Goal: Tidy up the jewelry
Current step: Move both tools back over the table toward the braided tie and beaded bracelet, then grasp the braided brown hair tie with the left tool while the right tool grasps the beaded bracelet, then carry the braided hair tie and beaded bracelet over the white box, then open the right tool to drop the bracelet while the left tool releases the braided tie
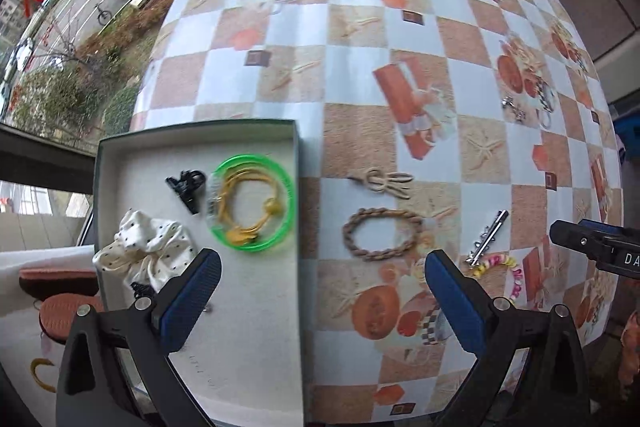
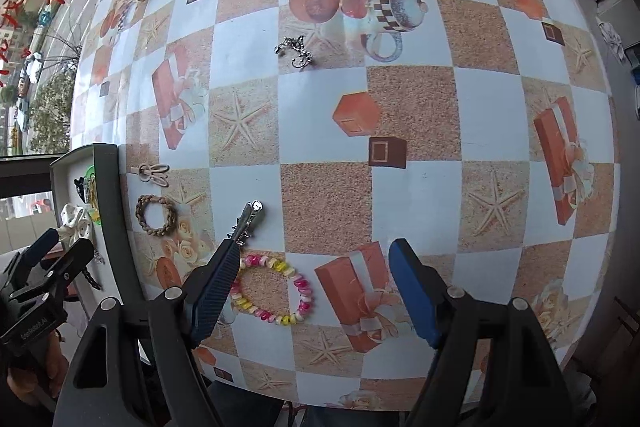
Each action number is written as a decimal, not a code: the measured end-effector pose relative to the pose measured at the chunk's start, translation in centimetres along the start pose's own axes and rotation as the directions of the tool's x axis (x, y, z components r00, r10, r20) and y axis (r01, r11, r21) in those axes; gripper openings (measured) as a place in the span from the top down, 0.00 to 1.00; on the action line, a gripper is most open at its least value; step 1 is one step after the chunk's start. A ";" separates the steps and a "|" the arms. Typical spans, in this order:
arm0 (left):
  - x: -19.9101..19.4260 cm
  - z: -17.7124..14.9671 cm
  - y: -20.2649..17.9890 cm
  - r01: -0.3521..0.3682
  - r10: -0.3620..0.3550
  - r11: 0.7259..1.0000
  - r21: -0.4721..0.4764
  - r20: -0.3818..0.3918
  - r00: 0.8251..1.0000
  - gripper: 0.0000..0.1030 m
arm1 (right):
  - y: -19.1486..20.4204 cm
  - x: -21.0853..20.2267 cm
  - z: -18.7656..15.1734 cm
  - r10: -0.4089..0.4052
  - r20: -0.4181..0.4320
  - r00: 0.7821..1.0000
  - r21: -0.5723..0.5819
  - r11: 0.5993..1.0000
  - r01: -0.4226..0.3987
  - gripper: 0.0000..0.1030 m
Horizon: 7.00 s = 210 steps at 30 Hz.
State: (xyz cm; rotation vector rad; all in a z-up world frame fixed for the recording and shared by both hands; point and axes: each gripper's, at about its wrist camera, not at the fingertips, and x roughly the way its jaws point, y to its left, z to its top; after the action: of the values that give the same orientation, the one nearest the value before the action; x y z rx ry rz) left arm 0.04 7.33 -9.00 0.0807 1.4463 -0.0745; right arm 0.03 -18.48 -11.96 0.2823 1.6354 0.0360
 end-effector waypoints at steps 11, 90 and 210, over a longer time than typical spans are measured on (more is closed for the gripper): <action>2.3 -0.4 -4.3 0.031 -0.027 0.995 0.094 -0.041 0.999 0.00 | 0.9 1.9 -2.6 -0.061 -0.035 0.998 -0.140 0.989 0.055 0.23; 3.0 -1.0 -3.6 0.037 -0.040 0.976 0.215 0.008 0.999 0.88 | 4.3 3.4 -2.7 -0.092 0.015 0.996 -0.167 0.982 0.093 0.91; 5.6 -15.4 15.8 0.018 -0.044 0.949 -0.316 -0.074 0.996 0.86 | 31.3 12.2 -6.7 -0.202 -0.109 0.973 -0.694 0.717 0.071 0.87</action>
State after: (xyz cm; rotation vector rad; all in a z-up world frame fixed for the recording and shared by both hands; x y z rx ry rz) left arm -12.87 24.56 -16.32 -0.2038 1.5235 0.1367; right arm -2.28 15.34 -17.30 -0.4363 1.6976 0.5644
